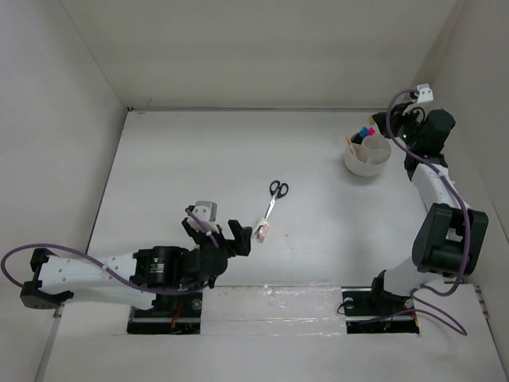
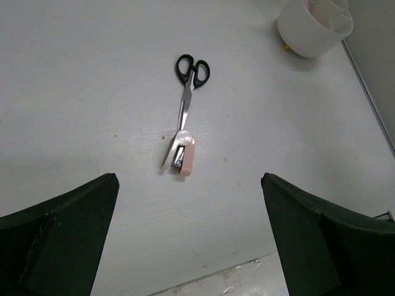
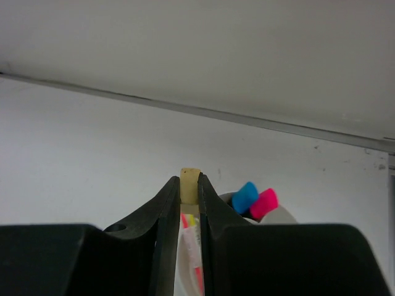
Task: Sort the stationery into containers
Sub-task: Place the stationery in the storage box.
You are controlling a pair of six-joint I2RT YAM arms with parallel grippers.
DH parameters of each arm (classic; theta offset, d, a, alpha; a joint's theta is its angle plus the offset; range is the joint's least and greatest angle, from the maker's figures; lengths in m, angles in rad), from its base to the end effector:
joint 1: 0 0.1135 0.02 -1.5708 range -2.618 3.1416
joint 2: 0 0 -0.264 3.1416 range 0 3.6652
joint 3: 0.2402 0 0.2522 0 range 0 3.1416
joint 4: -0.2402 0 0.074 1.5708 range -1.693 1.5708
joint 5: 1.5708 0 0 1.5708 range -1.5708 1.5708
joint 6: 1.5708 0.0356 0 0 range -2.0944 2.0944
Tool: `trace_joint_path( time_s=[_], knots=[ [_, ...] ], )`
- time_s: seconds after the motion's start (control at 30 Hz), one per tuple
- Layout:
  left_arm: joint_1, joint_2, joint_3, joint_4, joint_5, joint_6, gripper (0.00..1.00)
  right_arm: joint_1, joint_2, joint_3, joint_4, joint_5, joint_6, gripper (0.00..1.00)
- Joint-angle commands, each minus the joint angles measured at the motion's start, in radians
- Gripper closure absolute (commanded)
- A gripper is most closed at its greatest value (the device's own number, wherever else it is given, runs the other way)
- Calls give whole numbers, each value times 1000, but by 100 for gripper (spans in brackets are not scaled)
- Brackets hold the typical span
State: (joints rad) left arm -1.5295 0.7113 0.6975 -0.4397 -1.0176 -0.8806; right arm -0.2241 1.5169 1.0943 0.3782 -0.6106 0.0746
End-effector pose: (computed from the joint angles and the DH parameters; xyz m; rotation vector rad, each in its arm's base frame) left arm 0.0364 -0.1477 0.3018 -0.0204 1.8553 -0.6732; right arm 0.3525 -0.0594 0.3268 -0.2316 1.6035 0.3767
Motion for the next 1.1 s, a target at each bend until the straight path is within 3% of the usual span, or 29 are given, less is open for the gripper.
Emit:
trace_joint_path(
  time_s=[0.0, 0.27, 0.5, 0.77, 1.07],
  knots=[
    [3, 26, 0, -47, -38, -64, 0, -56, 77, 93, 62, -155, -13, 100],
    [3, 99, 29, -47, -19, -55, 0, -144, 210, 153, 62, -187, 21, 100],
    [3, 54, 11, -18, 10, -29, 0, -204, 292, 193, 62, -218, 69, 100],
    [3, 20, 2, 1, 20, -9, 0, -224, 422, 332, -103, -227, 70, 100],
    [3, 11, 2, 1, 30, 2, 0, -224, 440, 300, -125, -184, 57, 100]
  ],
)
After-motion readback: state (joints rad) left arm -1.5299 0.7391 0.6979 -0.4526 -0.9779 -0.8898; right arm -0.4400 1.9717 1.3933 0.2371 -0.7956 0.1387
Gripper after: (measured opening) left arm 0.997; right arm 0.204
